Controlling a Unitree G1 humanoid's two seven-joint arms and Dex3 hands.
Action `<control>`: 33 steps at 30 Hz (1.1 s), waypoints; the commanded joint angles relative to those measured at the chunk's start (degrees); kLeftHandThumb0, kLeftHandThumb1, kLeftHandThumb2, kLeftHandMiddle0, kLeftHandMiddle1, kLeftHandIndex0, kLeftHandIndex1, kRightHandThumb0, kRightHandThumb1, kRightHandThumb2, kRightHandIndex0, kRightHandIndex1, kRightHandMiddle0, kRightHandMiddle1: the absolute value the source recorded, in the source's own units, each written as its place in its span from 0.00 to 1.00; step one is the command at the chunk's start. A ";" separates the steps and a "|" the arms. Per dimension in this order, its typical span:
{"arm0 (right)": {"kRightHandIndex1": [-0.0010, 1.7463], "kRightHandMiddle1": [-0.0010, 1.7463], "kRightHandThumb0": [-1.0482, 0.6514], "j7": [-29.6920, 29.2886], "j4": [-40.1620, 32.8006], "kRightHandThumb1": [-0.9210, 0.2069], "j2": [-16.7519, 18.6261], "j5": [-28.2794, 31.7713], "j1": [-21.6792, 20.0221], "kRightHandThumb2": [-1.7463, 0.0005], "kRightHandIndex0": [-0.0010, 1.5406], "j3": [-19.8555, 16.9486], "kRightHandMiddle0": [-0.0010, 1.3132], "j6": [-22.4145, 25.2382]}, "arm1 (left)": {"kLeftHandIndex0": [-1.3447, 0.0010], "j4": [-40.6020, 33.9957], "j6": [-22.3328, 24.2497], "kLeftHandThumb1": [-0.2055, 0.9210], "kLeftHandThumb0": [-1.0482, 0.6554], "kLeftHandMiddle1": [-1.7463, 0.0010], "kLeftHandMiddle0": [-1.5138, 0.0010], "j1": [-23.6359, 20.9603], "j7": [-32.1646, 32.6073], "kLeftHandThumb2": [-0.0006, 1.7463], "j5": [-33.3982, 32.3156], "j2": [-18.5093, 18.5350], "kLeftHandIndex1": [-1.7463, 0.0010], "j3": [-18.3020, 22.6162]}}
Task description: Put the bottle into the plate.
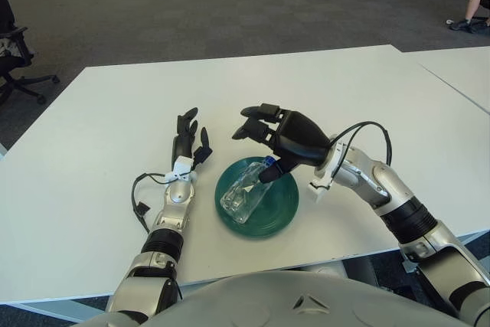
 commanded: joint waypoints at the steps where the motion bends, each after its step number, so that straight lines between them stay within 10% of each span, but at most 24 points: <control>1: 0.11 0.61 0.12 0.40 2.78 0.00 2.40 7.15 -3.54 0.59 0.32 -3.39 0.02 0.99 | 1.00 0.57 0.40 1.00 0.19 1.00 0.74 -0.72 -0.28 0.53 -0.18 0.78 0.51 0.40; 10: 0.21 0.62 0.14 0.39 5.83 0.00 8.74 22.94 -5.16 0.63 0.36 -9.80 0.07 1.79 | 1.00 -0.69 0.83 1.00 0.17 1.00 0.77 -0.24 0.57 0.53 0.05 0.20 0.53 0.38; 19: 0.30 0.64 0.19 4.47 3.70 0.00 14.80 39.36 -4.83 0.66 0.31 -16.00 0.14 12.77 | 1.00 -1.75 2.12 1.00 0.16 1.00 0.76 -0.30 1.73 0.51 0.34 -0.20 0.54 0.36; 33: 0.39 0.69 0.31 5.41 6.18 0.08 20.85 50.09 -2.81 0.67 0.26 -22.86 0.15 19.35 | 1.00 -3.76 3.09 1.00 0.17 0.99 0.75 0.52 1.75 0.50 0.38 -0.48 0.54 0.21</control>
